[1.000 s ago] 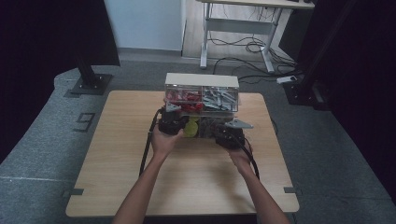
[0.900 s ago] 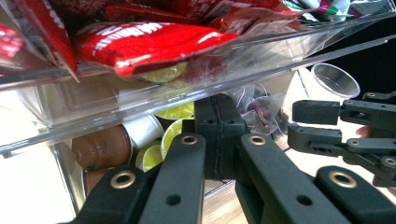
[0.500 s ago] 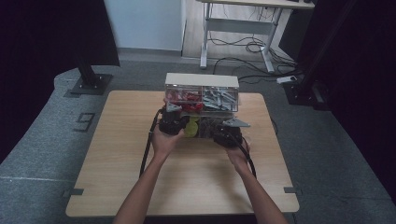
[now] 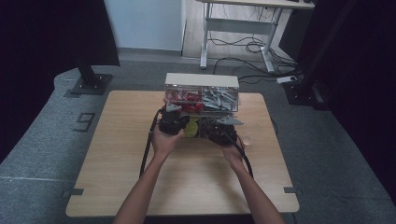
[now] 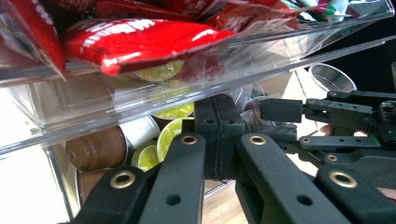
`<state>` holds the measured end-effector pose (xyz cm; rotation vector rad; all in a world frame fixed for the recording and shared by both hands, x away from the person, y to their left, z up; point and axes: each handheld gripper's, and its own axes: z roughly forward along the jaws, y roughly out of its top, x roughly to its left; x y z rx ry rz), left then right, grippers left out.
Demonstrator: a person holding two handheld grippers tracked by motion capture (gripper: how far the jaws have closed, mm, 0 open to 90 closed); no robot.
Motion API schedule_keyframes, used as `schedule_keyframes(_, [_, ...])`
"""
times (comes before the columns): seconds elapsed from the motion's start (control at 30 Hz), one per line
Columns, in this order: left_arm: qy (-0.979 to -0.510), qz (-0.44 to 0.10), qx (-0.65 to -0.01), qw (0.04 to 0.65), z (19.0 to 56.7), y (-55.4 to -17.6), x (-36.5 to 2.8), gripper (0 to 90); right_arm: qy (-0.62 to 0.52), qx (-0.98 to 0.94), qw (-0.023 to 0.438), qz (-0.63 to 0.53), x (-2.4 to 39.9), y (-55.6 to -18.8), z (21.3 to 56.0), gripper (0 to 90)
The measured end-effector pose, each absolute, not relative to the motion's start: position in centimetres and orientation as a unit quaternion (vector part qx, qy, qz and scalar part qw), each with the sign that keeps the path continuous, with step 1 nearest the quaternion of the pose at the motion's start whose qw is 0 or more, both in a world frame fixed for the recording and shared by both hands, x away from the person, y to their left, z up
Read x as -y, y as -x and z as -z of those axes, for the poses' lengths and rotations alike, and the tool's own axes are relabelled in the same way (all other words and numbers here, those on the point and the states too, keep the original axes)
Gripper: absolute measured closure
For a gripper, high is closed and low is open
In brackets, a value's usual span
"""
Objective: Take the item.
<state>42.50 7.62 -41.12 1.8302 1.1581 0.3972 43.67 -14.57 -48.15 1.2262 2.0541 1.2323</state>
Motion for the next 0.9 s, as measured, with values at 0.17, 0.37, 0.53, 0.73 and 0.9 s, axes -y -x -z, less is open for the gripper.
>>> schedule_keyframes(0.17, [-0.741,-0.161,-0.469,0.452,41.12,-42.47,-7.65,90.0,-0.446,-0.745,0.229,-0.439,14.49,-43.92,48.41,59.2])
schedule_keyframes(0.37, [-0.741,-0.159,-0.47,0.452,41.14,-42.51,-7.69,89.9,-0.448,-0.748,0.227,-0.435,14.68,-44.22,48.61,71.2])
schedule_keyframes(0.53, [-0.74,-0.159,-0.471,0.454,41.17,-42.53,-7.68,89.8,-0.45,-0.748,0.222,-0.435,14.91,-44.4,48.66,81.6])
schedule_keyframes(0.73, [-0.739,-0.159,-0.472,0.454,41.25,-42.59,-7.67,89.6,-0.442,-0.75,0.216,-0.442,15.18,-44.56,48.65,88.4])
schedule_keyframes(0.9, [-0.74,-0.159,-0.471,0.454,41.24,-42.57,-7.68,89.5,-0.438,-0.746,0.219,-0.451,15.44,-44.14,48.28,88.5])
